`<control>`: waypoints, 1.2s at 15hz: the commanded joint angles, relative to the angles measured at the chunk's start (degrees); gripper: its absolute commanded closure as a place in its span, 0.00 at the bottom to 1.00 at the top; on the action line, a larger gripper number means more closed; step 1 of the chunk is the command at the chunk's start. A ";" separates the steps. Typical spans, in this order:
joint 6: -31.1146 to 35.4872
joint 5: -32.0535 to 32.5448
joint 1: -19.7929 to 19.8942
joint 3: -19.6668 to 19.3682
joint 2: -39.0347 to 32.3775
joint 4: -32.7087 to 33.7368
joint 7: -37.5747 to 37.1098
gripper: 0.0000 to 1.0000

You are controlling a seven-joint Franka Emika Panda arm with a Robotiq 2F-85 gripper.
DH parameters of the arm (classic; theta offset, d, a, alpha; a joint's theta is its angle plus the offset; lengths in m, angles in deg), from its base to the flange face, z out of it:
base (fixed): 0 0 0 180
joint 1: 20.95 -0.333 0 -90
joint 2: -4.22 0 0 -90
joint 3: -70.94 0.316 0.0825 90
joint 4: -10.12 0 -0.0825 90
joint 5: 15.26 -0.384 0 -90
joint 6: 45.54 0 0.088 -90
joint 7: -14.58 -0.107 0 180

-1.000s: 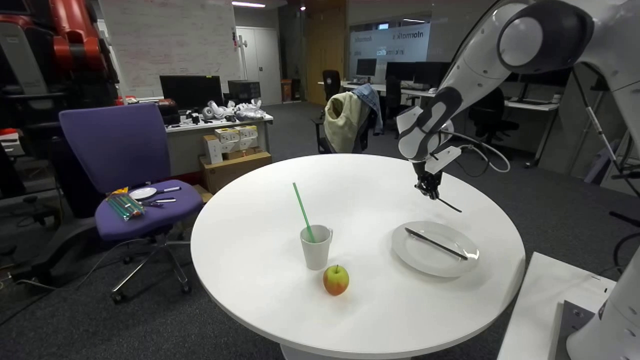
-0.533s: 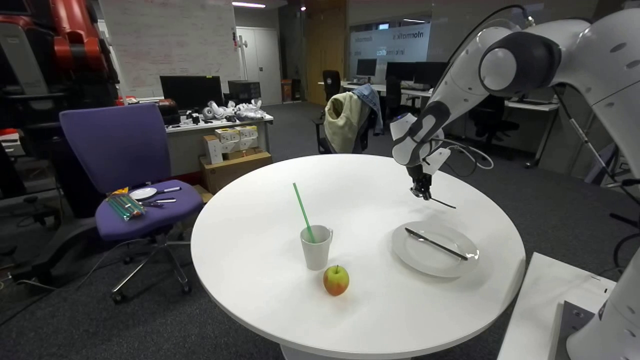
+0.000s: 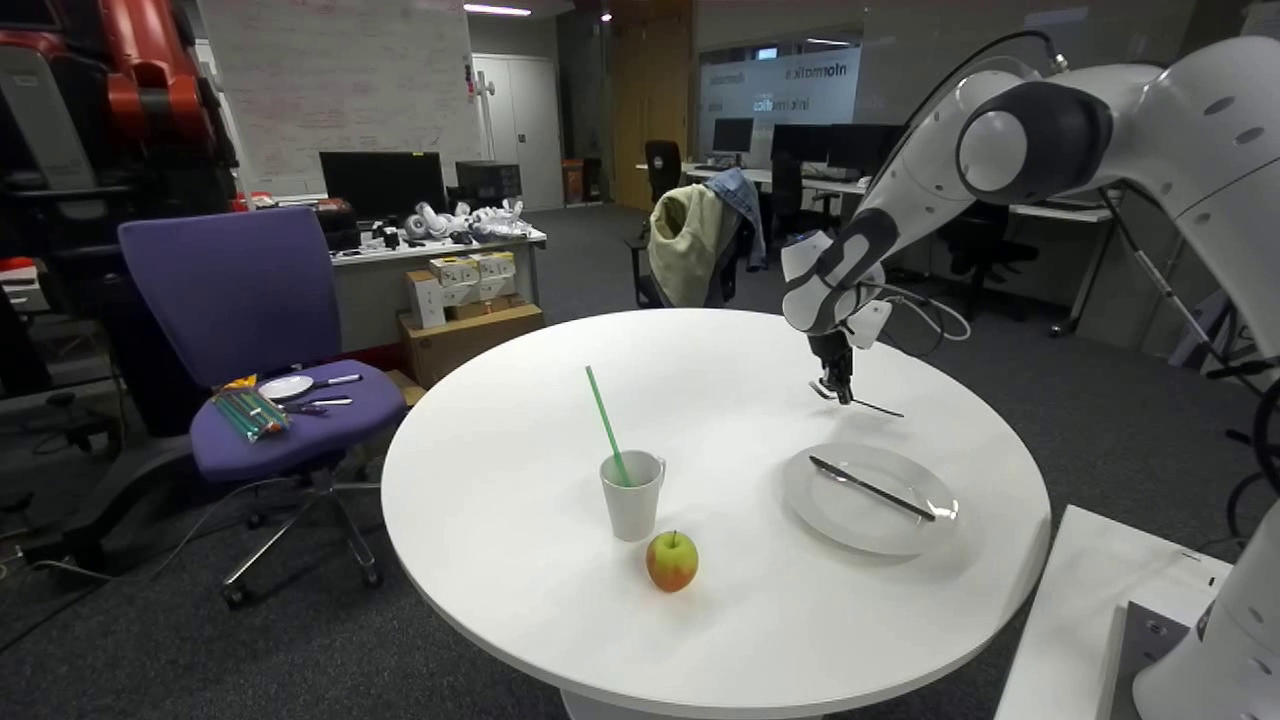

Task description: Remove the fork from the plate

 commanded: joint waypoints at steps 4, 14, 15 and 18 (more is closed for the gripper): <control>0.68 -1.29 2.09 2.59 -3.44 3.83 2.89 0.97; 1.51 -2.90 3.73 3.66 -1.84 2.41 5.58 0.27; 2.07 -3.07 3.58 3.72 -0.17 0.60 5.04 0.20; -1.92 -8.75 3.09 5.13 6.95 -5.91 0.70 0.00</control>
